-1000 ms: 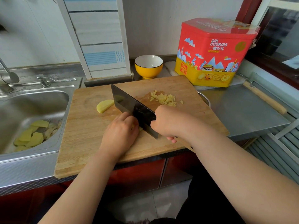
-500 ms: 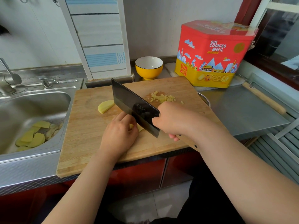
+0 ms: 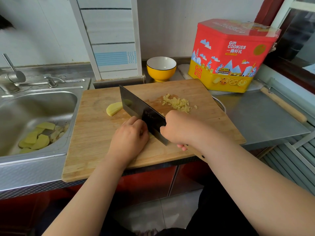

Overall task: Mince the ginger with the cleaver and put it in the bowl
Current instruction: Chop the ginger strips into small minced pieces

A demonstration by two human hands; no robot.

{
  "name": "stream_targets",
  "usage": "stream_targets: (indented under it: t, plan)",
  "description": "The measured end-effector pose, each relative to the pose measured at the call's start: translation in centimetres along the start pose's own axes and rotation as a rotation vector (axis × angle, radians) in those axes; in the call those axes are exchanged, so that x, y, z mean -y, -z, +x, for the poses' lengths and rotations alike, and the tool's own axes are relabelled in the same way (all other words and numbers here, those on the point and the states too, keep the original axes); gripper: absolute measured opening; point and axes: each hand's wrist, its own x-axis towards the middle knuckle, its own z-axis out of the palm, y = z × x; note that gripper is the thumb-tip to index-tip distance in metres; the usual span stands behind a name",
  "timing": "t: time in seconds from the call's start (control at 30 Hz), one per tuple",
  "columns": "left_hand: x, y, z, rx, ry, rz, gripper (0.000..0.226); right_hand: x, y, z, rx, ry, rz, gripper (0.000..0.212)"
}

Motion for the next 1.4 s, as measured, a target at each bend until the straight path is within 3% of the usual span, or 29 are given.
stream_targets:
  t: [0.1, 0.3, 0.43, 0.73, 0.9, 1.07, 1.17, 1.23, 1.33, 1.4]
  plan:
    - [-0.2, 0.1, 0.0, -0.005, -0.001, -0.003, 0.008, -0.4, 0.4, 0.5, -0.007, 0.0, 0.085, 0.014]
    - [-0.2, 0.7, -0.6, -0.012, 0.019, -0.052, 0.006, -1.1, 1.1, -0.2, -0.033, 0.014, 0.121, 0.033]
    - [-0.2, 0.9, -0.8, -0.03, 0.003, -0.088, 0.004, -0.6, 1.4, -1.1, -0.043, 0.059, 0.074, 0.019]
    - [0.0, 0.6, -0.8, -0.001, -0.01, -0.04, 0.005, 0.7, 0.2, -1.7, -0.025, 0.047, -0.006, 0.008]
    - [0.2, 0.4, -0.8, 0.003, 0.002, -0.019, 0.005, 1.2, -0.1, -0.7, 0.041, 0.004, -0.037, 0.035]
    - [0.1, 0.4, -0.7, 0.004, -0.002, -0.013, 0.006, 0.7, 0.1, -0.1, 0.02, -0.003, 0.022, 0.01]
    - [0.0, 0.7, -0.8, 0.02, -0.003, -0.017, 0.005, 0.0, 0.3, 0.1, -0.014, -0.015, 0.08, 0.017]
    - [-0.1, 1.0, -0.8, 0.025, 0.049, -0.084, 0.004, -0.1, 0.3, -0.2, -0.038, -0.009, 0.07, 0.017]
    - [0.2, 1.6, -1.0, 0.034, 0.24, -0.311, 0.009, 0.0, 0.2, -1.0, -0.056, 0.011, 0.06, 0.033]
    - [0.6, 2.0, -1.4, 0.019, 0.304, -0.365, 0.009, 0.1, 0.1, -1.5, -0.063, 0.039, 0.057, 0.029]
